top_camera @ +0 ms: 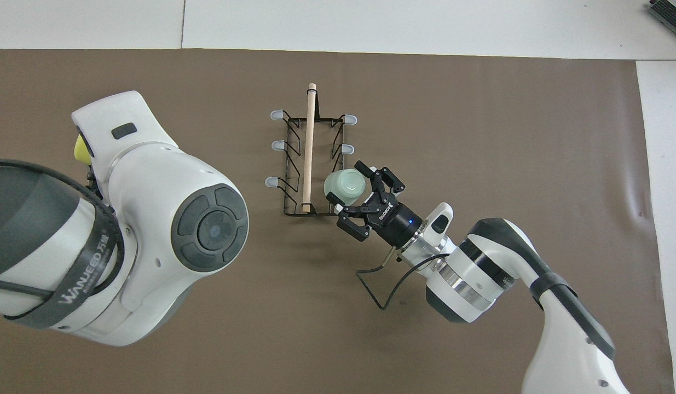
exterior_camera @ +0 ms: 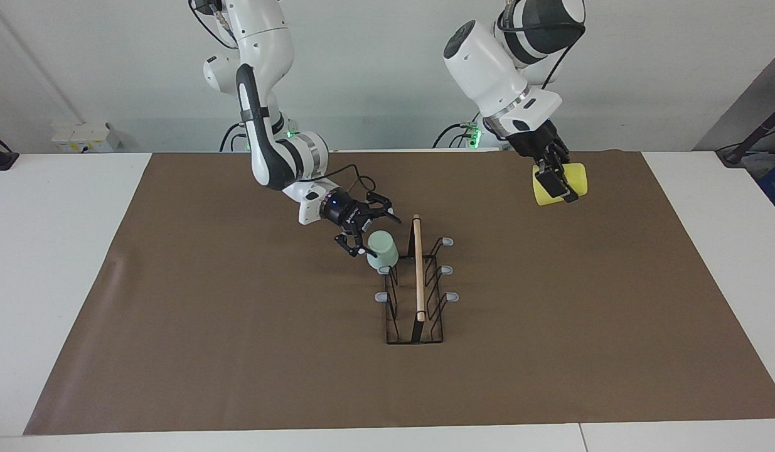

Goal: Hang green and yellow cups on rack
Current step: 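Open and withdraw the right gripper while the left gripper carries the yellow cup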

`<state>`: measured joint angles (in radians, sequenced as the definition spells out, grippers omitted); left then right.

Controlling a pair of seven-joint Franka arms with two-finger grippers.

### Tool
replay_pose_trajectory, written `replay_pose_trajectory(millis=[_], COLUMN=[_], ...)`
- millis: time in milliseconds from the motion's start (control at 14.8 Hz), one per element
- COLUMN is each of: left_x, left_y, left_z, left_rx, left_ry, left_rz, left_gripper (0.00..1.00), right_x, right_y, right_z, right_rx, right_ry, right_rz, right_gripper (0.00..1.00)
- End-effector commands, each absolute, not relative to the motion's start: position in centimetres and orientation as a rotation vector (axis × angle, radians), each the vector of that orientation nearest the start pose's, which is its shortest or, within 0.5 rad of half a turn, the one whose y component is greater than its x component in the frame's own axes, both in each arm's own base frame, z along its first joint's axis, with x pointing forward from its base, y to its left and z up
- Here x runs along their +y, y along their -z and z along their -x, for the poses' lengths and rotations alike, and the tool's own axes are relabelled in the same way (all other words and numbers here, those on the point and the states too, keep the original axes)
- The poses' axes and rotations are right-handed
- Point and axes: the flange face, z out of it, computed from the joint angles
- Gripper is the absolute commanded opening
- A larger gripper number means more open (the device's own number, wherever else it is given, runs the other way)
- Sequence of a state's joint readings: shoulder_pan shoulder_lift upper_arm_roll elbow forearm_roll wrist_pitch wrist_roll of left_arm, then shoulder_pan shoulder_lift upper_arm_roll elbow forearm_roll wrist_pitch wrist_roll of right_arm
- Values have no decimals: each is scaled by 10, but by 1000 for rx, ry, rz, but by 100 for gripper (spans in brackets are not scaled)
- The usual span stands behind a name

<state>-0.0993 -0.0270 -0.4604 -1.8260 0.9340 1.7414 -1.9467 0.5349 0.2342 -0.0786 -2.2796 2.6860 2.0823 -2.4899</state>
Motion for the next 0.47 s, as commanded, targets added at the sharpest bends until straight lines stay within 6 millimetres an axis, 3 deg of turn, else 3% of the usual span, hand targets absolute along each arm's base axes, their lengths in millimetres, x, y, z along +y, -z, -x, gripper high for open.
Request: replay_pose_trajectory(millis=[0, 68, 271, 407], left_x=[-253, -258, -275, -287], left_y=[-557, -554, -544, -529], left_z=[-499, -498, -492, -494], left_rx=[-1391, -1384, -1350, -1297], left_ry=[1252, 1267, 1291, 1326], left_rz=[2039, 2024, 2017, 1993], left_gripper=[0, 0, 0, 0], right_x=[261, 255, 195, 168], right_y=[-292, -299, -350, -364], right_z=[-492, -492, -516, -526], right_rx=[-258, -282, -461, -526], right_ry=[1623, 1617, 1650, 1637], right_rz=[1732, 1762, 1888, 1908], right_gripper=[100, 100, 100, 100])
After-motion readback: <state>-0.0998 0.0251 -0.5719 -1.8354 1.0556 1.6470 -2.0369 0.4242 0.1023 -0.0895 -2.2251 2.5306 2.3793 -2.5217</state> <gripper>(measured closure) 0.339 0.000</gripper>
